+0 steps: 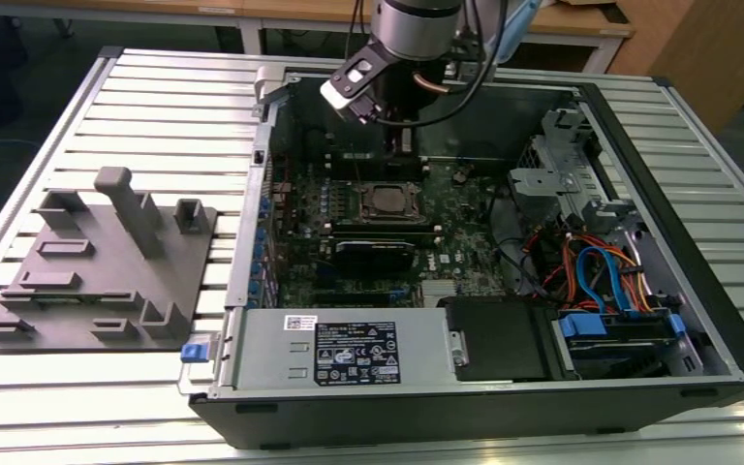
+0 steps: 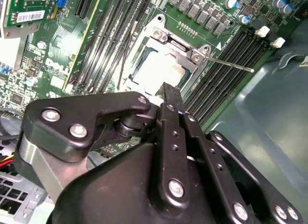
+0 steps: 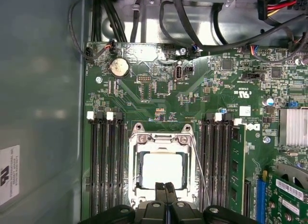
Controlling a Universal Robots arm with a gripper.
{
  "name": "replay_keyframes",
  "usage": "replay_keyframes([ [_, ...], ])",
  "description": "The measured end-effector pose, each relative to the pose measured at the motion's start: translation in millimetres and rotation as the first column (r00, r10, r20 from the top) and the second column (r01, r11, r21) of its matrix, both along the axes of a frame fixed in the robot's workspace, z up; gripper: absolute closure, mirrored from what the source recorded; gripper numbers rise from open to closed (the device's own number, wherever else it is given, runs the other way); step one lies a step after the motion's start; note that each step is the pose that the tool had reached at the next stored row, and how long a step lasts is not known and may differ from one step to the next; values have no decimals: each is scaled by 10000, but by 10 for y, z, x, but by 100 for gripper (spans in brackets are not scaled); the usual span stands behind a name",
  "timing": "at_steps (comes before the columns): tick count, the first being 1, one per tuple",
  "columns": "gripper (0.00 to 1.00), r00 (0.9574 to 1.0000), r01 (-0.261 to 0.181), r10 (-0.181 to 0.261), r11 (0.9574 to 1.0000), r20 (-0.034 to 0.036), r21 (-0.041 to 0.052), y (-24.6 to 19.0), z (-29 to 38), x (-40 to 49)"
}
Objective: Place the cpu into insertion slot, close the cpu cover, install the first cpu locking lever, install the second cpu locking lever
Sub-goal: 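Install the first cpu locking lever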
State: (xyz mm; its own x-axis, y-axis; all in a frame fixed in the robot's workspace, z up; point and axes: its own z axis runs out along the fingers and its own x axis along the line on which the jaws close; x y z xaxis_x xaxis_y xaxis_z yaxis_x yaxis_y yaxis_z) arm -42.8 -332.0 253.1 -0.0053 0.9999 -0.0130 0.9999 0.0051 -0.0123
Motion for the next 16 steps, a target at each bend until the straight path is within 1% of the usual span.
replay_keyframes([
  [8,90,10000,0,0,10000,0,-1,0,67,0],
  [16,90,10000,0,0,10000,7,0,0,71,-1],
])
